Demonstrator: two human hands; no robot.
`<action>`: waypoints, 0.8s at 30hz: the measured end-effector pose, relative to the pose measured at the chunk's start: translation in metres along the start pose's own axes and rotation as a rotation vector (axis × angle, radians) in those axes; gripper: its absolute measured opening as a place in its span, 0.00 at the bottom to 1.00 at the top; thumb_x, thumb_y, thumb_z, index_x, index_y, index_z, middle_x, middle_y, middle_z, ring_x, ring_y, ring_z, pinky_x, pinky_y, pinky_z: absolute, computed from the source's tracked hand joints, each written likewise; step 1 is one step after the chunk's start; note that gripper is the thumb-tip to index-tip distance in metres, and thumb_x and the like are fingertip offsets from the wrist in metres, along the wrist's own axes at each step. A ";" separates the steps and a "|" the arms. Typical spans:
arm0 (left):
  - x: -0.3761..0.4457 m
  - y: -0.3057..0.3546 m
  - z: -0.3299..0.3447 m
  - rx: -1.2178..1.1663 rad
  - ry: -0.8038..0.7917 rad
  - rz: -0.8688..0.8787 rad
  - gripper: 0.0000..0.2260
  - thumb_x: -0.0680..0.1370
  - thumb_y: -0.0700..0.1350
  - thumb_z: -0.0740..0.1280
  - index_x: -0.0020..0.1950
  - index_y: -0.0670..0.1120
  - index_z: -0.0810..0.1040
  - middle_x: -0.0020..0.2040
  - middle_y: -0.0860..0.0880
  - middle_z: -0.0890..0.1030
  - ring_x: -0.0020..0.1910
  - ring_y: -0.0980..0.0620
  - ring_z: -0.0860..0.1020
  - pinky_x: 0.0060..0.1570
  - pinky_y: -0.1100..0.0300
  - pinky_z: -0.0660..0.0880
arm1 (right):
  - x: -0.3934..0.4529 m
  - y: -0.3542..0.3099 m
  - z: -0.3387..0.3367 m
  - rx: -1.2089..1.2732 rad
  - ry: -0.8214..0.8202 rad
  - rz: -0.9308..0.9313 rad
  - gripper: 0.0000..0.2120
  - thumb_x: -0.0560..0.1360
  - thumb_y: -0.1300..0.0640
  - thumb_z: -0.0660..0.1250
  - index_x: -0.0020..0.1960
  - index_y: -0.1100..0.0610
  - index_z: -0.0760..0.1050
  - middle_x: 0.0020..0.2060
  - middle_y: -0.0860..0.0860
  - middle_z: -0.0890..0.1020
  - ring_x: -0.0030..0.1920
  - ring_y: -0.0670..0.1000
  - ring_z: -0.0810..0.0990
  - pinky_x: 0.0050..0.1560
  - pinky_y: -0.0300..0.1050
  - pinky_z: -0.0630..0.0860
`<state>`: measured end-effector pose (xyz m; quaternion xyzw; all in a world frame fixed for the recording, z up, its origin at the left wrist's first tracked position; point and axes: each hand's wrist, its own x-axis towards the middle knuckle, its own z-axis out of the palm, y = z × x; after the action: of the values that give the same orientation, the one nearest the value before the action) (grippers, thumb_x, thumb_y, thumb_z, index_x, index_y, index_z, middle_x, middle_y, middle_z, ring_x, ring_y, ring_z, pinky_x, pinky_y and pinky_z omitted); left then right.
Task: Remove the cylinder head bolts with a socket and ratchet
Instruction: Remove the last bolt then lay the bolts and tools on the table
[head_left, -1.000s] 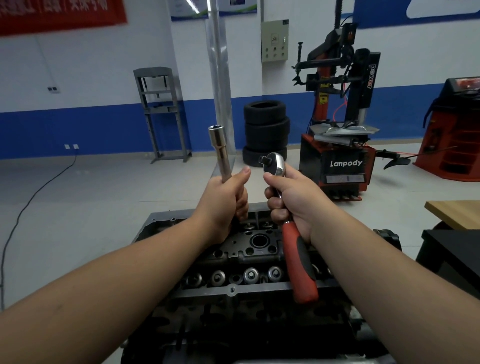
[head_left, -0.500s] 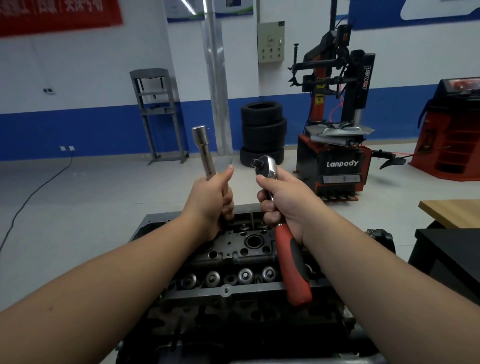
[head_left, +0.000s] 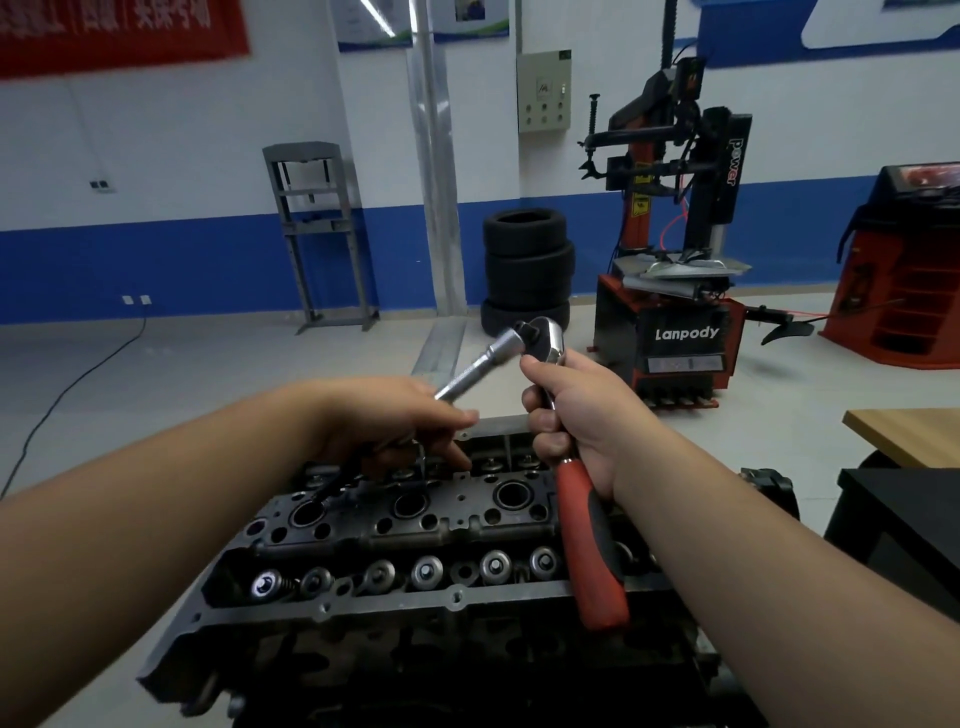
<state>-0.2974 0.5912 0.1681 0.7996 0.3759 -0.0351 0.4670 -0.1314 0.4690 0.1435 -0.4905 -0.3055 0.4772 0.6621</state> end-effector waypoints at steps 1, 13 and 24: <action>0.001 0.000 0.003 0.036 -0.026 -0.009 0.20 0.79 0.59 0.66 0.36 0.45 0.73 0.44 0.51 0.88 0.20 0.57 0.67 0.23 0.65 0.67 | 0.000 0.000 0.000 -0.003 0.003 0.001 0.05 0.82 0.58 0.64 0.47 0.55 0.74 0.32 0.51 0.72 0.22 0.43 0.65 0.19 0.35 0.61; -0.014 0.009 0.013 0.312 -0.187 -0.020 0.16 0.82 0.55 0.67 0.38 0.49 0.83 0.30 0.51 0.77 0.25 0.54 0.72 0.26 0.62 0.68 | 0.005 0.001 -0.005 0.015 0.133 -0.038 0.09 0.80 0.64 0.62 0.43 0.55 0.68 0.26 0.50 0.71 0.21 0.44 0.65 0.18 0.35 0.59; -0.014 0.009 0.016 0.471 -0.118 0.022 0.17 0.82 0.57 0.66 0.38 0.49 0.79 0.32 0.50 0.78 0.29 0.53 0.74 0.33 0.58 0.71 | 0.006 0.000 -0.006 0.002 0.142 -0.024 0.08 0.81 0.64 0.62 0.44 0.55 0.68 0.27 0.50 0.71 0.20 0.43 0.65 0.18 0.35 0.60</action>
<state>-0.2973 0.5689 0.1711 0.8870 0.3208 -0.1636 0.2891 -0.1245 0.4726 0.1410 -0.5188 -0.2631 0.4336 0.6882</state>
